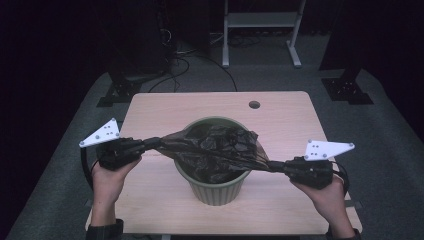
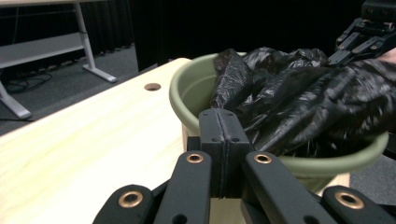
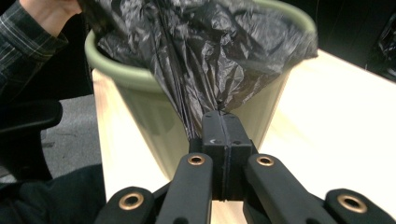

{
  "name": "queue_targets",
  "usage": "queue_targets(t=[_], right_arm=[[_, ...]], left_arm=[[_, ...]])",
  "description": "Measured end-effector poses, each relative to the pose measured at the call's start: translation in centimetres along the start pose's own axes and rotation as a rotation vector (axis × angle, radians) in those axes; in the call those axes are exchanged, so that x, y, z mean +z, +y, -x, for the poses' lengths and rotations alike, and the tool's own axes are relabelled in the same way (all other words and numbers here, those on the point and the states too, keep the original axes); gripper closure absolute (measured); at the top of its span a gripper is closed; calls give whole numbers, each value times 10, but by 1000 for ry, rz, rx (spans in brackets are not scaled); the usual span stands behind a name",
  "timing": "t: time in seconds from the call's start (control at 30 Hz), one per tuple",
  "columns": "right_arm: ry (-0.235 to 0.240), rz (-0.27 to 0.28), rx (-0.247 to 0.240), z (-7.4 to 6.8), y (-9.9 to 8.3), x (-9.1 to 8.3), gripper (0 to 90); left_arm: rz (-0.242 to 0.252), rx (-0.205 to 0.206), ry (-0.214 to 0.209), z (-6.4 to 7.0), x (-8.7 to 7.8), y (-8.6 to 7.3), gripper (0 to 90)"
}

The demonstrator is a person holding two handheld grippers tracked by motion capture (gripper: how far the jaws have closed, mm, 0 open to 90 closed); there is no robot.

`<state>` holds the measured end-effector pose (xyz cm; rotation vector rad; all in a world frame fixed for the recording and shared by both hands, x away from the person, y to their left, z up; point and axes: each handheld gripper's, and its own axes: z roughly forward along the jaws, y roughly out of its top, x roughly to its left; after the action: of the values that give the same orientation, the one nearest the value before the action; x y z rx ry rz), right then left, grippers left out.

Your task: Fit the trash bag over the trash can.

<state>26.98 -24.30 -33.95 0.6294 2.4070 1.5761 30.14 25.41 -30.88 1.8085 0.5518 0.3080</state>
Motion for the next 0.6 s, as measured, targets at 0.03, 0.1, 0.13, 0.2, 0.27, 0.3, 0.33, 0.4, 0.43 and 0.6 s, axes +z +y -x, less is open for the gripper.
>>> queue_targets(t=[0.03,0.1,0.13,0.2,0.27,0.3,0.33,0.4,0.43,0.6], right_arm=[[3,-4,2,-1,-3,0,900],[5,-17,-6,-3,-5,-1,900],[8,-18,-7,-3,-5,-1,900],[10,-16,-9,-2,-4,-1,900],[14,-13,-11,-2,-3,0,900],[15,-13,-10,-1,-3,0,900],[17,-12,-10,-1,-3,1,900],[11,-12,-13,0,-3,1,900],[14,-10,-11,0,-3,2,900],[18,-5,-18,-1,-2,4,900]], left_arm=[[-6,0,-2,1,1,-2,897],[-10,-10,2,0,3,-1,780],[-1,-11,11,-1,3,2,714],[15,-23,8,-4,3,10,576],[27,-15,4,-4,5,19,518],[29,-12,-8,-4,7,24,488],[30,-3,-11,-4,9,30,475],[25,9,-21,-4,14,40,462],[22,15,-27,-5,18,44,453],[-34,34,-62,-8,49,63,426]])
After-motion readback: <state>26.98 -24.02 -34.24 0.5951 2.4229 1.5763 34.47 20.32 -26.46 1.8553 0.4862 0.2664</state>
